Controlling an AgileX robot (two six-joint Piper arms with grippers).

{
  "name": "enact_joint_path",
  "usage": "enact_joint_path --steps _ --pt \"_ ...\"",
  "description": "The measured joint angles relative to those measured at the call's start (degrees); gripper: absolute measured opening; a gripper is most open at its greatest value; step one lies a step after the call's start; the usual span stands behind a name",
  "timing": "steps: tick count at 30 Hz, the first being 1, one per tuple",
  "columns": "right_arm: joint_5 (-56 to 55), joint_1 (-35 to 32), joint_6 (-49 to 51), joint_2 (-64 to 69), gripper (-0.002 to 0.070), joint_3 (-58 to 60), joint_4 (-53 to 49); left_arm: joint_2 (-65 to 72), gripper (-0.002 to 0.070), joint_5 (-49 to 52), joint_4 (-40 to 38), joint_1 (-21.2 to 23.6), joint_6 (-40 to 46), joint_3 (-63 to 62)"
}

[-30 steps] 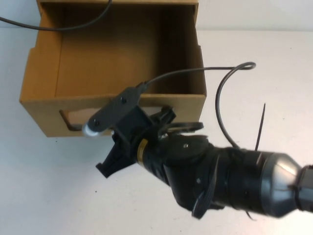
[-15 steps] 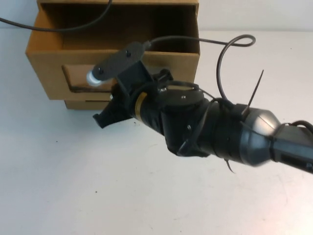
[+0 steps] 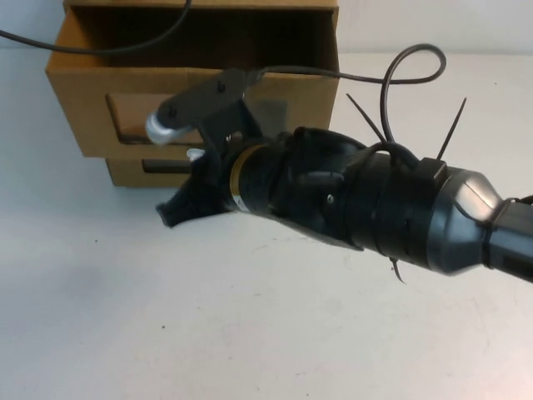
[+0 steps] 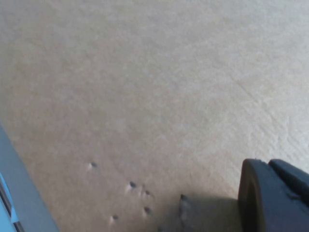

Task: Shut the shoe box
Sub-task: Close the shoe box with your right arm

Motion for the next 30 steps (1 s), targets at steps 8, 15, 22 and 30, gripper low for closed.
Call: enact_joint_path --steps 8,15,22,30 --pt "5.89 0.37 -24.46 -4.31 -0.0013 -0.1 26.08 0.0 -0.0005 0.0 0.0 0.0 0.0 0.0" --pt "5.23 -3.78 -25.37 -8.22 -0.0013 -4.16 26.17 0.0 -0.0005 0.0 0.0 0.0 0.0 0.0" --pt "5.34 -7.28 -25.58 -6.59 -0.0013 -8.08 26.2 0.0 -0.0005 0.04 -0.11 0.0 0.0 0.0" --pt "5.34 -8.78 -26.59 -1.23 -0.0013 -14.67 26.45 0.0 -0.0005 0.13 -0.11 0.0 0.0 0.0"
